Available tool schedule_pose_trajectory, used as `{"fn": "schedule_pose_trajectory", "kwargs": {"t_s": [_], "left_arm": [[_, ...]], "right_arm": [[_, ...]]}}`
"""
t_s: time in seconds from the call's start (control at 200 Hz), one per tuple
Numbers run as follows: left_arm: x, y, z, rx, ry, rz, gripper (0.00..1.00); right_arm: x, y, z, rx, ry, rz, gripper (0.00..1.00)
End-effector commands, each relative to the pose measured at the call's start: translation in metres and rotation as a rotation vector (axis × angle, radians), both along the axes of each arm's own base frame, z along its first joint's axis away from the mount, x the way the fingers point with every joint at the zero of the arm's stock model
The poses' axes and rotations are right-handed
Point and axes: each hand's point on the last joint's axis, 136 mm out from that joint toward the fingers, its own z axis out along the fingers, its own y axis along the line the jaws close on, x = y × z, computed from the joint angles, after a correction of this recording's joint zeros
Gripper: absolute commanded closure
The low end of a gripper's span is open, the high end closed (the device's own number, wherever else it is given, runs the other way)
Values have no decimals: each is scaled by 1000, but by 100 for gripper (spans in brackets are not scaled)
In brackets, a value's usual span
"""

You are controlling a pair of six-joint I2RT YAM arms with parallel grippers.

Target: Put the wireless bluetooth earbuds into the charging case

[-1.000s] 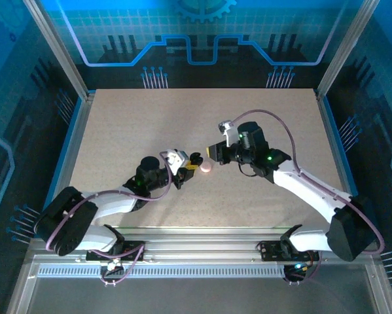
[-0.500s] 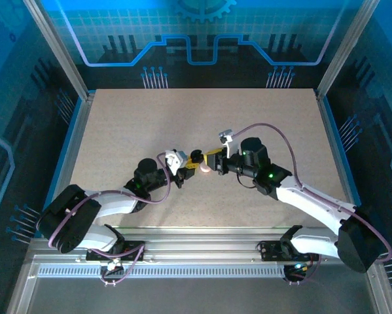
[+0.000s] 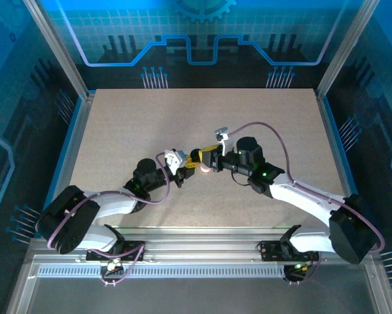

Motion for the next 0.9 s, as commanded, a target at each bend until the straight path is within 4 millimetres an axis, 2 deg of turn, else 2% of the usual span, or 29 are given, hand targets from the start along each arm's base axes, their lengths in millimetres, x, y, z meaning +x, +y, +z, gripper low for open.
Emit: {"fn": "schedule_pose_trajectory", "kwargs": {"t_s": [0.0,0.41,0.76,0.895], "left_arm": [[-6,-2,15,-52,-25,-24,82],[-6,-2,26,-111,-17,-23,82],[-3,-2,32,-144,-10,-11,82],[-4,-3,34,-147,-11,-21,82]], "right_arm": [[4,9,17,42,-48,0,77],[6,7,2,14,-29,-20,77],[-7,-1,-6,-52,-34,10,77],[-11,1,-1,-62,-55,40,77]]}}
